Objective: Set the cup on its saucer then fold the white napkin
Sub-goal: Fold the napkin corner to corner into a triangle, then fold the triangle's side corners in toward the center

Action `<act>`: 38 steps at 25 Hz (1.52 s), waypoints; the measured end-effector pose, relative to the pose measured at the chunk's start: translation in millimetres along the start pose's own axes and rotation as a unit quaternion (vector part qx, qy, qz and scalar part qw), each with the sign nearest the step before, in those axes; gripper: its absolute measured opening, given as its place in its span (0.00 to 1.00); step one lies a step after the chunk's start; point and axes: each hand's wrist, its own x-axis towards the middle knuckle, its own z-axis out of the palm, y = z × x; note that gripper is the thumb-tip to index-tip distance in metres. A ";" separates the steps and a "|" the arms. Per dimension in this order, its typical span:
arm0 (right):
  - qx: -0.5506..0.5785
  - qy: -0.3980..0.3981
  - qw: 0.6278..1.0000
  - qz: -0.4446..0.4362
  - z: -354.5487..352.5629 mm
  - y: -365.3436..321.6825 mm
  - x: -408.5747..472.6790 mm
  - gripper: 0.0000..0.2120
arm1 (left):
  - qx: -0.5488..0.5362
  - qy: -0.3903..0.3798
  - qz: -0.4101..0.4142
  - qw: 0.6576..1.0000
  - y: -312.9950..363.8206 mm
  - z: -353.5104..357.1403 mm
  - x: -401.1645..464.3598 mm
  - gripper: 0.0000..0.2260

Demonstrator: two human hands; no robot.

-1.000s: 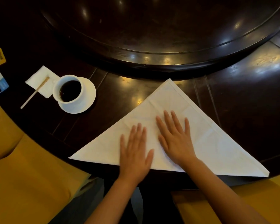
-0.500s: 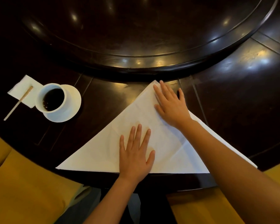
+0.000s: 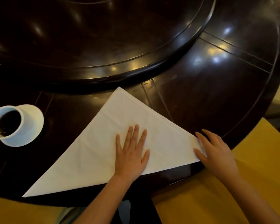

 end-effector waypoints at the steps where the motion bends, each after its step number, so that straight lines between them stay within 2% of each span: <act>1: -0.007 0.000 1.000 0.022 -1.0 9.4 -4.4 0.28 | 0.006 -0.001 -0.003 1.000 0.1 1.3 0.9 0.33; 5: 0.013 -0.024 0.995 0.092 -3.3 21.3 -5.6 0.22 | -0.005 -0.008 -0.004 1.000 -0.5 0.9 1.8 0.33; 9: 0.068 -0.047 0.993 0.084 -7.5 21.6 -4.0 0.11 | -0.010 -0.007 0.002 1.000 -0.6 0.3 1.9 0.32; 14: 0.147 -0.084 0.983 0.067 -25.8 20.7 -0.7 0.08 | -0.018 -0.006 0.001 1.000 -0.6 -1.1 2.0 0.32; 16: 0.243 -0.122 0.960 0.059 -42.8 20.5 -3.9 0.10 | -0.024 -0.011 0.003 1.000 -1.1 -1.9 1.4 0.31; 19: 0.376 -0.154 0.913 -0.011 -69.9 7.0 5.2 0.09 | -0.048 -0.013 -0.002 0.999 -2.7 -5.1 0.6 0.32; 20: 0.395 -0.183 0.900 -0.020 -75.2 -0.9 13.6 0.12 | -0.059 -0.009 -0.005 0.998 -3.1 -6.4 0.3 0.32; 23: 0.396 -0.345 0.851 -0.029 -83.7 -29.7 40.9 0.13 | -0.087 0.008 -0.016 0.996 -4.7 -8.7 -1.1 0.32; 26: 0.414 -0.271 0.852 -0.171 -95.2 -62.8 63.0 0.16 | -0.131 0.049 -0.033 0.990 -7.5 -8.6 -3.4 0.32; 28: 0.366 -0.203 0.882 -0.218 -94.3 -84.8 78.4 0.10 | -0.182 0.093 -0.039 0.978 -8.4 -6.6 -5.8 0.30; 29: 0.338 -0.167 0.898 -0.229 -91.0 -101.4 91.2 0.05 | -0.210 0.115 -0.041 0.970 -8.4 -5.2 -7.3 0.29; 30: 0.307 -0.134 0.913 -0.232 -87.5 -116.4 102.0 0.05 | -0.235 0.135 -0.042 0.962 -8.9 -3.6 -8.8 0.29; 32: 0.268 -0.104 0.931 -0.224 -79.1 -145.1 125.6 0.14 | -0.260 0.161 -0.037 0.951 -8.9 -0.5 -10.8 0.28; 34: 0.264 -0.111 0.933 -0.217 -71.5 -168.7 146.1 0.17 | -0.243 0.163 -0.031 0.956 -9.7 1.6 -11.4 0.27; 36: 0.255 -0.123 0.937 -0.204 -61.7 -185.0 165.7 0.12 | -0.198 0.143 -0.036 0.969 -11.0 2.8 -9.9 0.27; 38: 0.226 -0.104 0.950 -0.187 -51.1 -194.0 180.7 0.14 | -0.147 0.113 -0.042 0.982 -10.7 2.6 -6.7 0.28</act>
